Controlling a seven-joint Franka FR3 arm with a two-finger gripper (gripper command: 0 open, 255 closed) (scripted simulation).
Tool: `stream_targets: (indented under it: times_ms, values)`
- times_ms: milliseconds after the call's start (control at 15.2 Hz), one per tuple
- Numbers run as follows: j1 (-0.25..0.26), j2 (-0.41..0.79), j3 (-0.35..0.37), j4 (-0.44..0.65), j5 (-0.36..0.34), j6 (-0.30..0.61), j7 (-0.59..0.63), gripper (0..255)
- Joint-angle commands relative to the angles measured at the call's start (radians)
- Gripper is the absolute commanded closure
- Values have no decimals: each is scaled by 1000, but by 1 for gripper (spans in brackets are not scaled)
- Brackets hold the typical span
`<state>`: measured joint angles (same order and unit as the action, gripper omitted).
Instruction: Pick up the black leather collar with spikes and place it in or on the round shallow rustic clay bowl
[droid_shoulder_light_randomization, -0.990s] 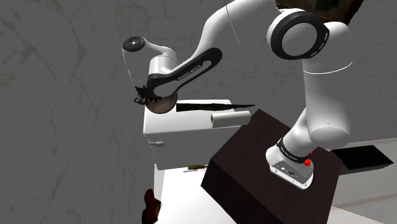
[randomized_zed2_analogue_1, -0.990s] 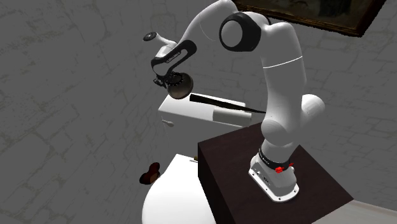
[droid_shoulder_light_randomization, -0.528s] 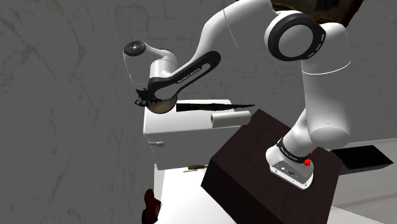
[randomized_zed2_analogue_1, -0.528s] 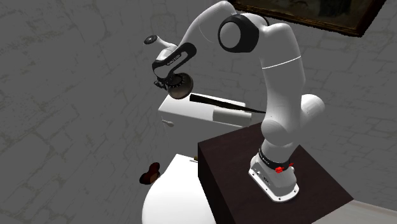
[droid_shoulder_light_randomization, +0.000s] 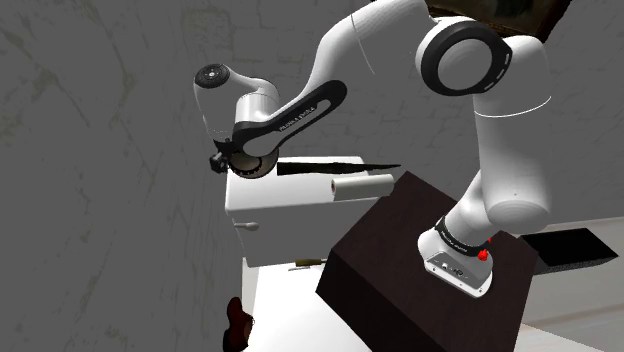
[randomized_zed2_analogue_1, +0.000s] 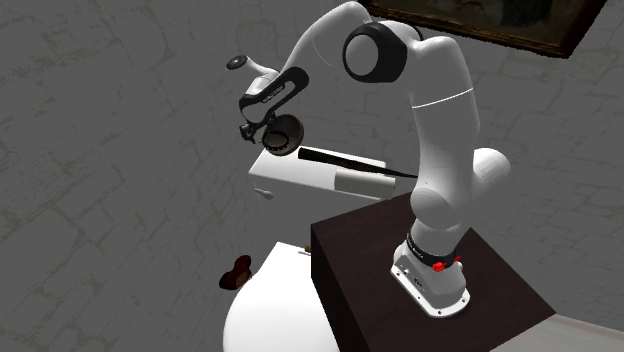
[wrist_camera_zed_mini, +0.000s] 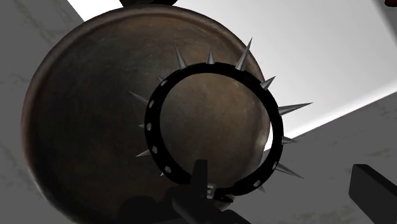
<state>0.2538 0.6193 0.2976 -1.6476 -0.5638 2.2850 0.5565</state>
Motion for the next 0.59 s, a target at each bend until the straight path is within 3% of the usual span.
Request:
stream_targets:
  times_ms: [0, 198, 528]
  values:
    - [-1, -23, 8, -4, 10, -19, -5, 0]
    - [-2, -82, 29, -6, 39, -75, -21, 0]
    - [-2, -82, 29, -6, 39, -75, -21, 0]
